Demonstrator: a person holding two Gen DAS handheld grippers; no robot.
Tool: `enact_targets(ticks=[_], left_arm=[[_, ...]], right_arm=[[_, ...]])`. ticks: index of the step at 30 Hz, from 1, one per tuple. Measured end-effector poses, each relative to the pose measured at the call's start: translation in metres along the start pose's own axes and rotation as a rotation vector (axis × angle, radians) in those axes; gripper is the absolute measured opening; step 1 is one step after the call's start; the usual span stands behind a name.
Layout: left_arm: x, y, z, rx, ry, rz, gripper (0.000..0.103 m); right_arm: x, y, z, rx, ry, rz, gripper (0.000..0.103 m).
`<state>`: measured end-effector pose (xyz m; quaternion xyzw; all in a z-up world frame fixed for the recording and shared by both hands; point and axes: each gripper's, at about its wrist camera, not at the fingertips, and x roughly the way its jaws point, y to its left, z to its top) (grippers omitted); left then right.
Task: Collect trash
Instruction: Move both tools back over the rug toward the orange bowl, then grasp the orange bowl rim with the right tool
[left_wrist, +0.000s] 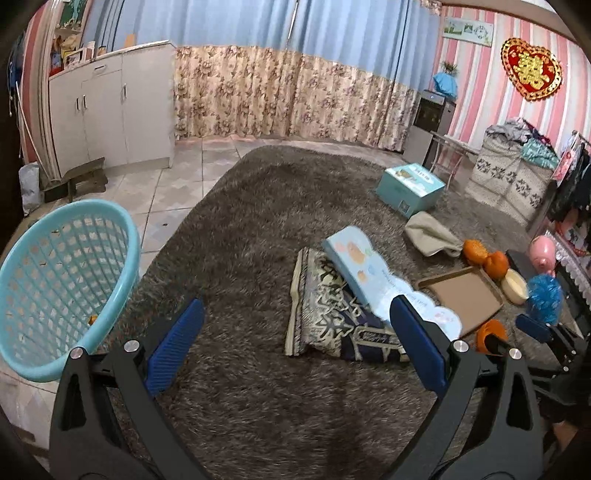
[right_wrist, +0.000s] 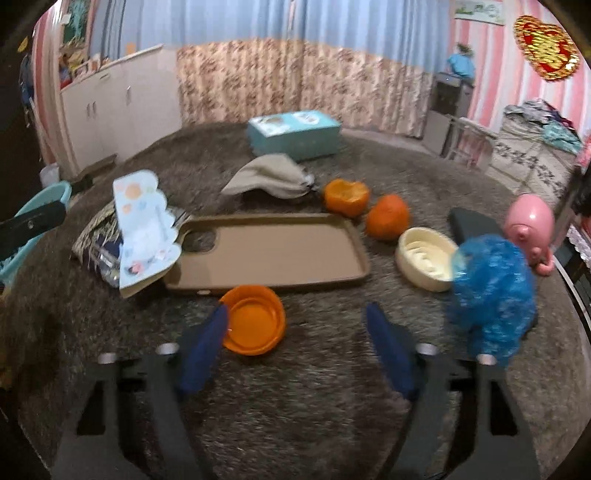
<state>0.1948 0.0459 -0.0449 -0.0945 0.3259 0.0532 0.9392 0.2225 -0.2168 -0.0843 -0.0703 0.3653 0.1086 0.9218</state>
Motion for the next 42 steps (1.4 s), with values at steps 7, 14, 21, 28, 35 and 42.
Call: enact_targets(ticks=[7, 14, 21, 28, 35, 42], left_arm=[[0.005, 0.001, -0.001, 0.007, 0.012, 0.009, 0.097], [0.011, -0.013, -0.001, 0.061, 0.025, 0.01, 0.097], [0.016, -0.016, 0.0, 0.058, 0.028, 0.01, 0.097], [0.019, -0.009, 0.002, 0.033, 0.028, 0.017, 0.097], [0.019, -0.011, -0.002, 0.049, 0.026, 0.019, 0.097], [0.029, -0.027, 0.007, 0.082, 0.044, -0.004, 0.097]], right_arm=[[0.0, -0.005, -0.001, 0.029, -0.004, 0.074, 0.021], [-0.007, -0.02, -0.005, 0.111, -0.039, 0.099, 0.011], [-0.023, -0.023, -0.009, 0.123, -0.095, 0.078, 0.077], [-0.013, -0.006, -0.006, 0.028, -0.046, 0.063, 0.077], [-0.001, -0.002, -0.006, 0.01, -0.01, 0.086, 0.04], [-0.019, -0.027, -0.011, 0.139, -0.098, 0.055, 0.04]])
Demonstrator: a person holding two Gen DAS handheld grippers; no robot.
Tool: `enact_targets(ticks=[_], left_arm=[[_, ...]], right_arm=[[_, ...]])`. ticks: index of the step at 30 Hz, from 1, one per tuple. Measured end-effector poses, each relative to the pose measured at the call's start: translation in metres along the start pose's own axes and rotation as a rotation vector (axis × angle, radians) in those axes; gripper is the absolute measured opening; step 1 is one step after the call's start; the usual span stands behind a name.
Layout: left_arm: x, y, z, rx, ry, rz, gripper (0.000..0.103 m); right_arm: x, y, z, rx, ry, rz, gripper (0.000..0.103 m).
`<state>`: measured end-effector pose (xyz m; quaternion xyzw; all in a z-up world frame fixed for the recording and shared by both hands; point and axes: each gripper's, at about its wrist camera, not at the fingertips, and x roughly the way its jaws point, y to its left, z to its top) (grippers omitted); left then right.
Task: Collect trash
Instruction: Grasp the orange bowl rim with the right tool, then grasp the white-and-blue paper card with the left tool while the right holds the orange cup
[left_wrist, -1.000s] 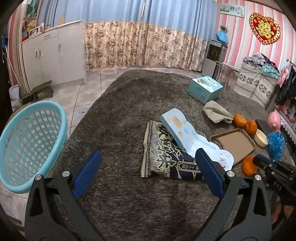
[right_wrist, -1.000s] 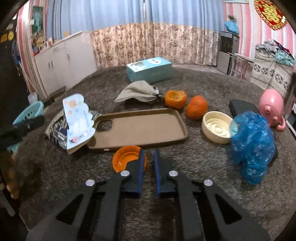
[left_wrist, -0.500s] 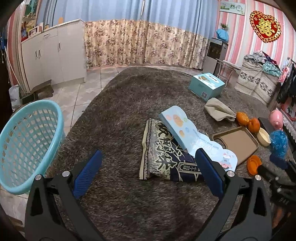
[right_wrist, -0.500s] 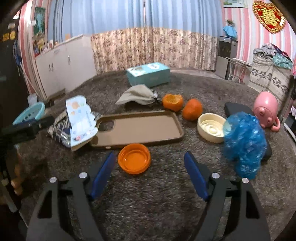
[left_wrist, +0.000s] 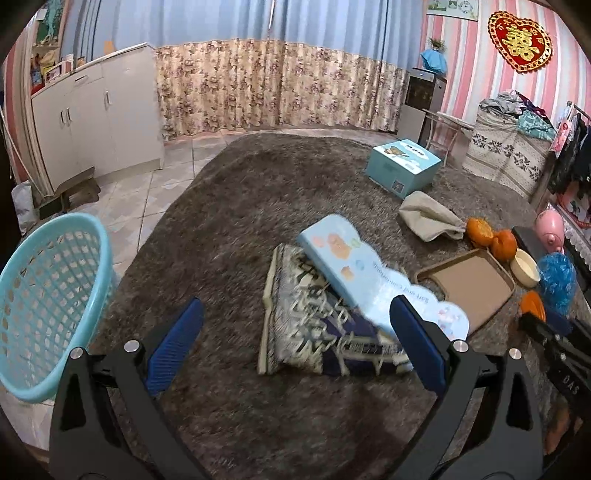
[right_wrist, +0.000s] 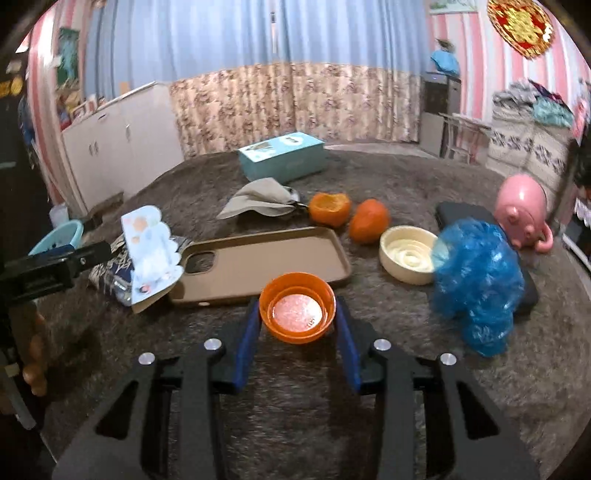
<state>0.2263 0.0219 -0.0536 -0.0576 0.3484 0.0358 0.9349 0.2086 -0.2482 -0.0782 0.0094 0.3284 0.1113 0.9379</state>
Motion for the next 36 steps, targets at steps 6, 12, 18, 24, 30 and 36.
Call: enact_targets(ticks=[6, 12, 18, 24, 30, 36], left_arm=[[0.022, -0.009, 0.017, -0.01, 0.027, -0.024, 0.094], [0.038, -0.026, 0.02, 0.02, 0.049, -0.07, 0.081], [0.041, -0.047, 0.018, 0.08, 0.042, -0.109, 0.064], [0.04, -0.053, 0.013, 0.108, 0.038, -0.131, 0.035], [0.031, -0.057, 0.011, 0.119, 0.016, -0.177, 0.017], [0.019, -0.061, 0.011, 0.126, -0.014, -0.2, 0.012]], right_arm=[[0.001, -0.008, 0.0, 0.033, 0.002, 0.011, 0.04], [0.005, -0.006, -0.001, 0.03, 0.008, 0.016, 0.04], [0.006, -0.011, -0.001, 0.058, -0.002, 0.026, 0.04], [0.007, -0.012, -0.001, 0.072, -0.006, 0.031, 0.04], [0.005, -0.013, -0.001, 0.074, -0.007, 0.026, 0.04], [0.004, -0.013, -0.002, 0.072, -0.01, 0.019, 0.04]])
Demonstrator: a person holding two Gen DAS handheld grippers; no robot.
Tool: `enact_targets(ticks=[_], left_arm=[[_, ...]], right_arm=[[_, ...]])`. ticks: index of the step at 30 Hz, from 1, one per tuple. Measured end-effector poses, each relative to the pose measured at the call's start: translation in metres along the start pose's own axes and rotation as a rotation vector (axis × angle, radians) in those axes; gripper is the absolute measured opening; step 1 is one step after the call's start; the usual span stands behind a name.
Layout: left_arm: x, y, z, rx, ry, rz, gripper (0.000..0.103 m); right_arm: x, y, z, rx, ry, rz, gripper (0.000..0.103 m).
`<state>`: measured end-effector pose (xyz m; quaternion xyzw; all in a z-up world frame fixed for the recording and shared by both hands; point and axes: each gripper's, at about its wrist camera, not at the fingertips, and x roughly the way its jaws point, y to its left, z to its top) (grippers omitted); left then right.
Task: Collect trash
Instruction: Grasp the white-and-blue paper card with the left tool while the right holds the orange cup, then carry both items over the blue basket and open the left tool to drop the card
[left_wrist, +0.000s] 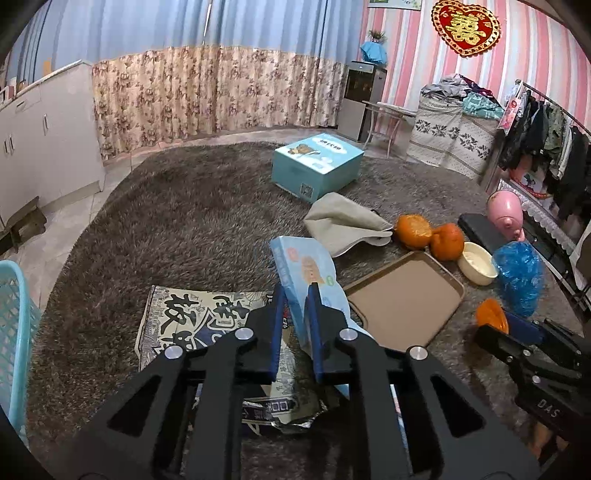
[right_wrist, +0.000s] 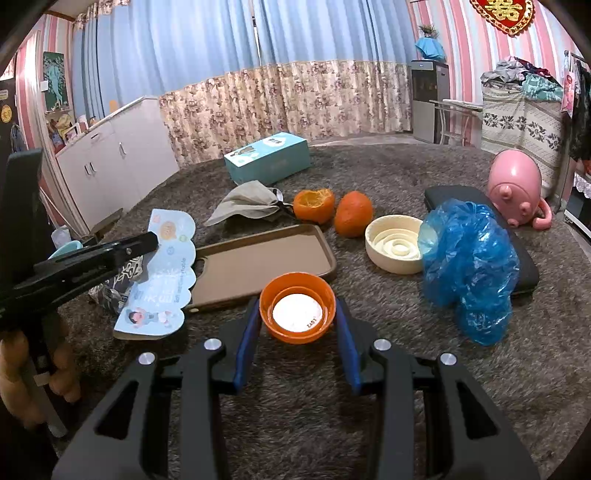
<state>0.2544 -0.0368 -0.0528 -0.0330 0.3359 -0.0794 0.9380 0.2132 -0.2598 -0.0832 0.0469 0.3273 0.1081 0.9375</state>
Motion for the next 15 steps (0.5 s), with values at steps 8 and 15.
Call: enact_targets(ticks=[8, 15], left_arm=[[-0.033, 0.011, 0.009, -0.017, -0.056, 0.006, 0.008], [-0.067, 0.037, 0.006, -0.036, -0.098, 0.05, 0.008]], right_arm=[[-0.004, -0.001, 0.001, 0.01, -0.013, -0.008, 0.04], [-0.017, 0.014, 0.011, -0.04, -0.047, -0.057, 0.04]])
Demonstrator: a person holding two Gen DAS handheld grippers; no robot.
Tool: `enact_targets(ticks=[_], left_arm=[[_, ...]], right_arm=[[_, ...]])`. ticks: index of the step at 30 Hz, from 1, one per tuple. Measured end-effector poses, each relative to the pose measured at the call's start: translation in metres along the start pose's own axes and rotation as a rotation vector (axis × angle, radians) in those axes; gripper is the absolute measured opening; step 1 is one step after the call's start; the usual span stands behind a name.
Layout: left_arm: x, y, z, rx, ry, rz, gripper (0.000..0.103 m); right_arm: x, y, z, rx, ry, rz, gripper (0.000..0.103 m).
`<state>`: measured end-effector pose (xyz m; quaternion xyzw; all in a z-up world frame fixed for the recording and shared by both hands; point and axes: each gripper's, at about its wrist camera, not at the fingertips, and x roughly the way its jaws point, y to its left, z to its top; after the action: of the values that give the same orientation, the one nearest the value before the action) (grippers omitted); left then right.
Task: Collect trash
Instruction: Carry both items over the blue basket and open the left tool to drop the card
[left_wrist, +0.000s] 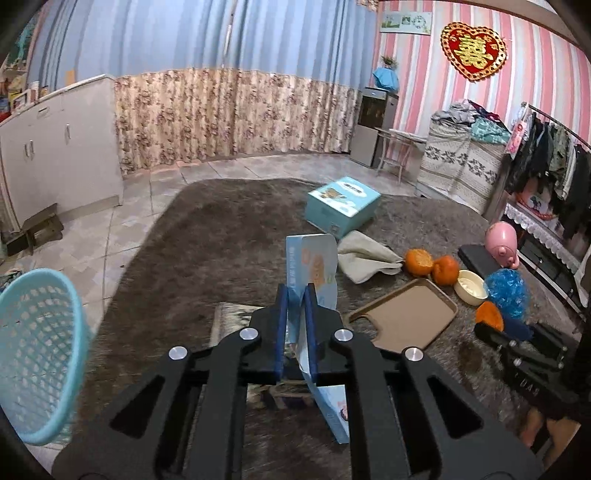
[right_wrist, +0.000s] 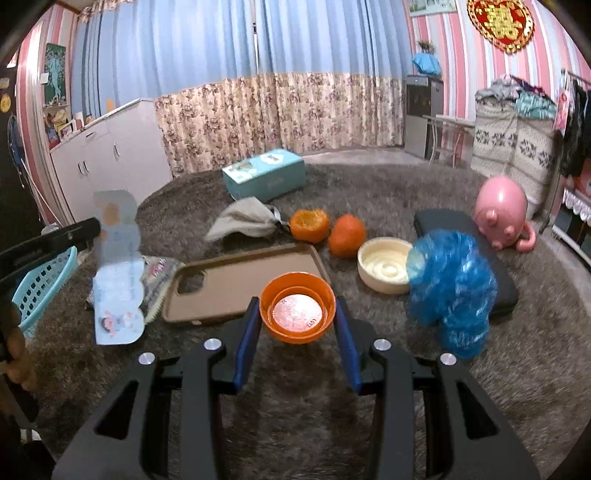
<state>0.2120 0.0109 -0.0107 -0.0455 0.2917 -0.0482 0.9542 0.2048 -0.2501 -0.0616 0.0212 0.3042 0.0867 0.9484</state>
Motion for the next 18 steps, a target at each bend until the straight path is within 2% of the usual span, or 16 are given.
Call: enact_targets(ticks=[5, 18], left_arm=[[-0.029, 0.03, 0.008, -0.034, -0.048, 0.041, 0.008], [-0.089, 0.115, 0.033, -0.05, -0.132, 0.195, 0.008]], right_arm=[[-0.011, 0.023, 0.019, -0.037, -0.044, 0.017, 0.04], [-0.012, 0.121, 0.056, -0.137, -0.091, 0.129, 0.04]])
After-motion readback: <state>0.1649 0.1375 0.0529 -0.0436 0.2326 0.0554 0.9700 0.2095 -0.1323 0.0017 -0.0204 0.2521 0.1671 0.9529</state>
